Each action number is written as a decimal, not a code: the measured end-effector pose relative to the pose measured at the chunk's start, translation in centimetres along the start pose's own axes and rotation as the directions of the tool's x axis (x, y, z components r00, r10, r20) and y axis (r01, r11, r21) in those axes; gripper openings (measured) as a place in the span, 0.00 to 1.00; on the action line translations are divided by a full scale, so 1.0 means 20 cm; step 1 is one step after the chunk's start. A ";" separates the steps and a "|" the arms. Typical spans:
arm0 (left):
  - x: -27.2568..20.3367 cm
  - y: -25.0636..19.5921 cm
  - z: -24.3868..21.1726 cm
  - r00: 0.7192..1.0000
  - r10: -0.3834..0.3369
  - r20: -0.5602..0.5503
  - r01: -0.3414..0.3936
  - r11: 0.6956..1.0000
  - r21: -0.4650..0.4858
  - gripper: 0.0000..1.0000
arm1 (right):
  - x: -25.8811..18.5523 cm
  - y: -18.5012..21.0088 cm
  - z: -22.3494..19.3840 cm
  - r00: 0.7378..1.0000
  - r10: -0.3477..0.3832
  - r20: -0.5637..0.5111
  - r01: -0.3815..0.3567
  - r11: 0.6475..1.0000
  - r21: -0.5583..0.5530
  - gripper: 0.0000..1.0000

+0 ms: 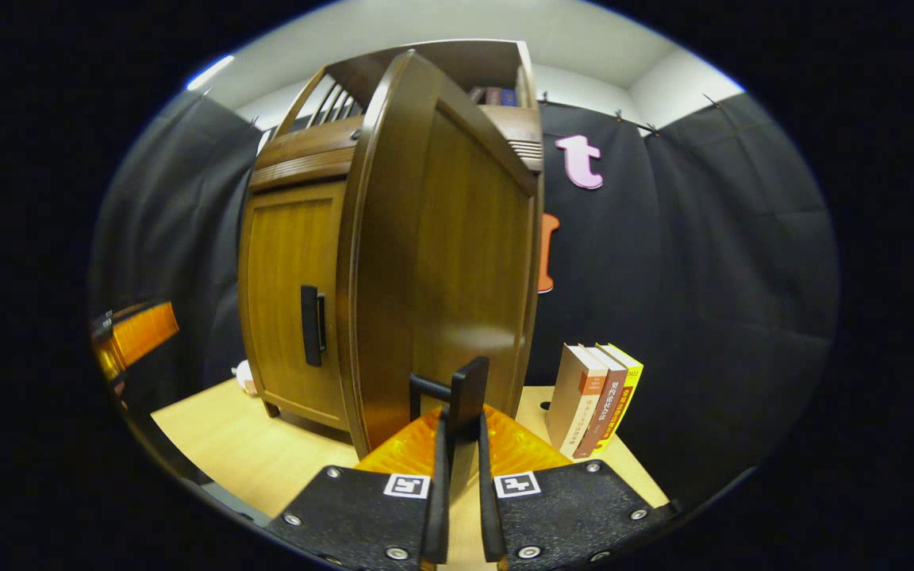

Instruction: Open the right door of the double-door shoe cabinet with the right hand, and open the left door with the left hand.

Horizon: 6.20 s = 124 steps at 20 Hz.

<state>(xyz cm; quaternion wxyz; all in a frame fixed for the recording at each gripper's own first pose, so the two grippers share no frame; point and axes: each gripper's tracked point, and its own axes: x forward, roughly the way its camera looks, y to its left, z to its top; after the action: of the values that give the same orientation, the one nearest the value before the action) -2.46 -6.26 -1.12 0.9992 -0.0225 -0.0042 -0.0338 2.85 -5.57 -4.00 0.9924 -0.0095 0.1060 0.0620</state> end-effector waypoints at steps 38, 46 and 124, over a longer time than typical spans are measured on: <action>0.10 0.17 -0.06 0.995 0.096 -0.035 -0.094 0.995 0.043 0.96 | -0.40 -0.69 -0.06 0.993 -0.061 0.103 0.047 0.990 0.130 0.11; 0.24 0.11 -0.02 0.998 0.052 -0.023 -0.050 0.996 0.067 0.94 | -0.41 -0.69 0.04 0.986 -0.109 0.124 0.101 0.992 0.069 0.60; 0.15 0.64 -0.22 0.966 0.112 -0.233 -0.060 0.974 0.219 0.24 | -0.50 -0.64 0.00 0.963 -0.261 0.068 0.255 0.963 0.090 0.92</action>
<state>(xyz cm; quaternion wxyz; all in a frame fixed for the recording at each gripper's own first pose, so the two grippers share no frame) 1.51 6.10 -6.11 0.9894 0.0872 0.1160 0.0080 -5.32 -19.41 -1.88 0.9950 0.0191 0.0670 -0.0720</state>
